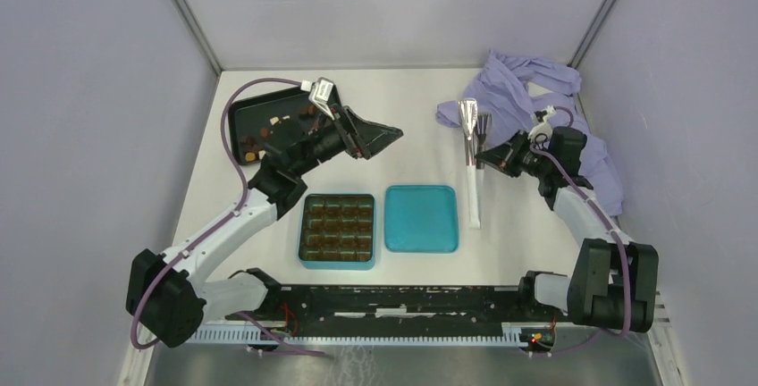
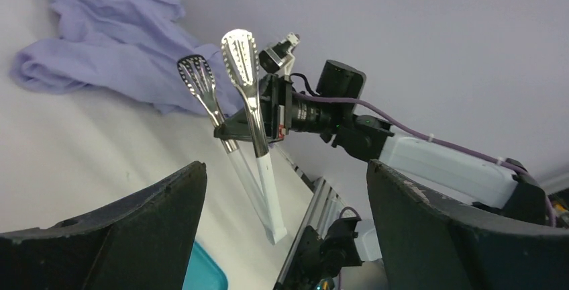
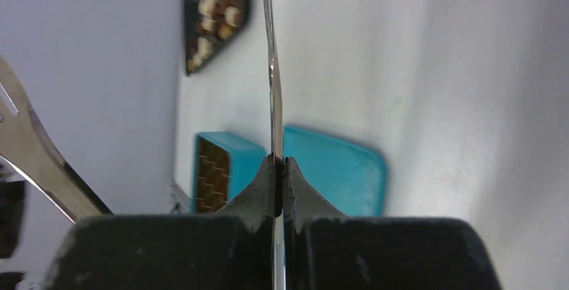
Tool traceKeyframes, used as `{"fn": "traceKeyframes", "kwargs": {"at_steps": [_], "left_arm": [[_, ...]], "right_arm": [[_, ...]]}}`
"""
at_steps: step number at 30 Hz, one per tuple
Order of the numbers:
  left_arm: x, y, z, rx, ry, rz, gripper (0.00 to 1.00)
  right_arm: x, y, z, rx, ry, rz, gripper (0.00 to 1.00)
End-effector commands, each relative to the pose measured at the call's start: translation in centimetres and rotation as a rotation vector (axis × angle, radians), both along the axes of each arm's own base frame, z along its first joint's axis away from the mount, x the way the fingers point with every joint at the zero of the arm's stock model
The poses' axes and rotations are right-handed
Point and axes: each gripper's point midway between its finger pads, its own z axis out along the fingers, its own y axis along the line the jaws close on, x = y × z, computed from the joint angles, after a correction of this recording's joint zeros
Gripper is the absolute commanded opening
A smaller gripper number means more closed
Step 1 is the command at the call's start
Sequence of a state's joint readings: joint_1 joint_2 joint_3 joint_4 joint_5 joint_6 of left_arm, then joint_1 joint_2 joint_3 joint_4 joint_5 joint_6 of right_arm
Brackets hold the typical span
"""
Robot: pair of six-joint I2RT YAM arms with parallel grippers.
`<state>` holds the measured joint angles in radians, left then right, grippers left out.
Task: Pack the chocolate
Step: Pick up the clamp at the center of the board.
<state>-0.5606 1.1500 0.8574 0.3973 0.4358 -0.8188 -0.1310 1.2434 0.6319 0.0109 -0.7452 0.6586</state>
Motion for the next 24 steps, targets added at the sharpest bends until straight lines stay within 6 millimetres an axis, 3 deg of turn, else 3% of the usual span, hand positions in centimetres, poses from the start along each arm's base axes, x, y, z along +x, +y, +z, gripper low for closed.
{"fn": "traceKeyframes", "kwargs": {"at_steps": [1, 4, 10, 15, 24], "left_arm": [[-2.6, -1.2, 4.5, -0.129, -0.159, -0.105, 0.94], [-2.9, -2.2, 5.6, -0.151, -0.201, -0.117, 0.94], [-2.7, -5.3, 5.9, -0.17, -0.219, -0.144, 0.94], [-2.8, -7.7, 6.5, -0.223, -0.288, -0.183, 0.94], [-4.2, -12.6, 5.6, -0.24, -0.274, -0.327, 0.75]], "right_arm": [[0.8, 2.9, 11.7, 0.257, -0.323, 0.165, 0.0], [1.1, 3.2, 14.9, 0.285, -0.388, 0.192, 0.0], [0.9, 4.5, 18.8, 0.29, -0.491, 0.248, 0.0], [0.3, 5.4, 18.9, 0.298, -0.496, 0.276, 0.0], [-0.3, 6.5, 18.3, 0.311, -0.481, 0.302, 0.0]]}}
